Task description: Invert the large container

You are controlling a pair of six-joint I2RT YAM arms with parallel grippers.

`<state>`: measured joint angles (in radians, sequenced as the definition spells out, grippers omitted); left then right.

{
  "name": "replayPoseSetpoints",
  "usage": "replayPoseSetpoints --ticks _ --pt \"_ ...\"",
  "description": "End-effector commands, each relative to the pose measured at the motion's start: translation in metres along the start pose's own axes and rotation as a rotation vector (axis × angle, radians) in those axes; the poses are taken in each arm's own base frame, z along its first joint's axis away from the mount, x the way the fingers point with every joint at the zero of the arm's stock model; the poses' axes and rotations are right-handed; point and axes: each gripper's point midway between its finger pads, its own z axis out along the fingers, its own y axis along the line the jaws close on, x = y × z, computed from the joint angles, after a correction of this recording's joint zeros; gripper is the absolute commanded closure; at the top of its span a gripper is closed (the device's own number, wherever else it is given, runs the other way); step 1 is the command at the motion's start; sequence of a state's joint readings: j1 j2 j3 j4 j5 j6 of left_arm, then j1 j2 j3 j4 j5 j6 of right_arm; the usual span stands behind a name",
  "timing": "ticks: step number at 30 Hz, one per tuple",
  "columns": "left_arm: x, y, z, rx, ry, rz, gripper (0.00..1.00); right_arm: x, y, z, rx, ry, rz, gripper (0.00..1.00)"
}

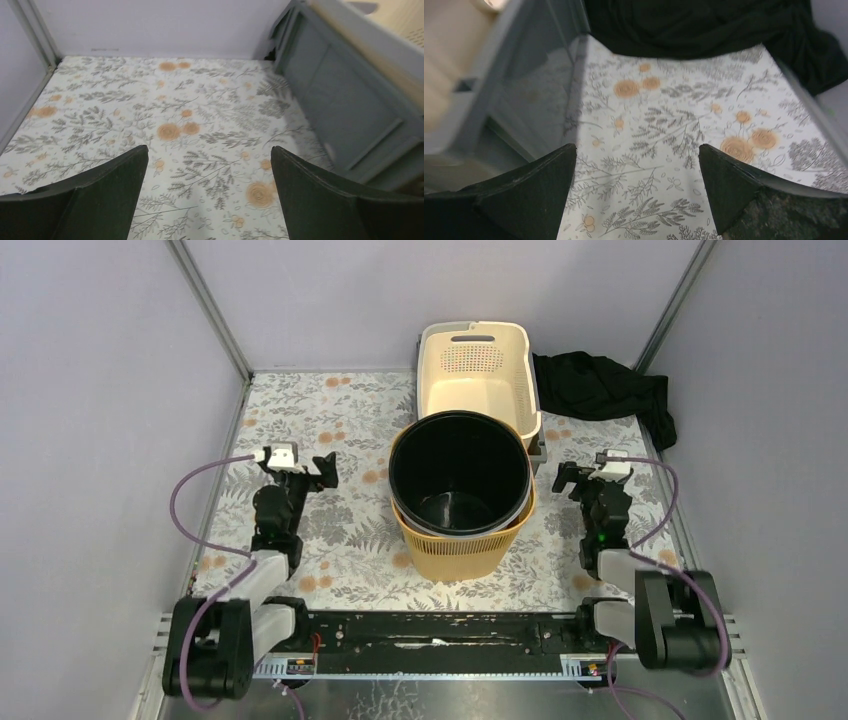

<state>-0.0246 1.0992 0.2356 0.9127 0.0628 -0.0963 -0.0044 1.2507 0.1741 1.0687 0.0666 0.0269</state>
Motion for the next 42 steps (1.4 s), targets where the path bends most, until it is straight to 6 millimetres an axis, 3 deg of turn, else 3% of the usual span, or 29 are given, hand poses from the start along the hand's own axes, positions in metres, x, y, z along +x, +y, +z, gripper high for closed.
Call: replayPoseSetpoints --ticks 1,7,11,16,22,26,30,34,38,42 --pt "-0.023 -0.021 -0.009 0.079 -0.012 -0.062 0.00 -0.027 0.006 -0.015 -0.026 -0.053 0.002 0.01" --pt "-0.070 -0.037 -0.019 0.128 -0.017 -0.121 0.00 -0.082 0.007 -0.042 -0.024 -0.131 0.011 0.01" --pt "-0.101 -0.048 -0.021 0.161 0.037 -0.139 0.00 -0.138 0.012 -0.065 -0.029 -0.144 0.056 0.01" --pt "-0.158 -0.069 -0.033 0.230 -0.017 -0.258 0.00 -0.195 0.012 -0.091 0.006 -0.151 0.217 0.01" --pt "-0.211 -0.072 -0.060 0.185 -0.034 -0.421 0.00 -0.248 0.047 -0.129 -0.154 -0.096 0.346 0.01" --pt "-0.234 -0.094 -0.085 0.294 -0.031 -0.477 0.00 -0.274 0.084 -0.168 -0.384 -0.092 0.306 0.01" --pt "-0.236 -0.102 -0.098 0.325 -0.001 -0.549 0.00 -0.290 0.103 -0.199 -0.513 -0.124 0.316 0.01" --pt "-0.239 -0.091 -0.107 0.234 0.011 -0.607 0.00 -0.283 0.110 -0.203 -0.524 -0.007 0.411 0.01" --pt "-0.249 -0.088 -0.117 0.203 0.016 -0.586 0.00 -0.280 0.149 -0.205 -0.760 0.162 0.464 0.01" --pt "-0.245 -0.084 -0.117 0.169 0.028 -0.615 0.00 -0.285 0.183 -0.219 -1.076 0.291 0.558 0.01"
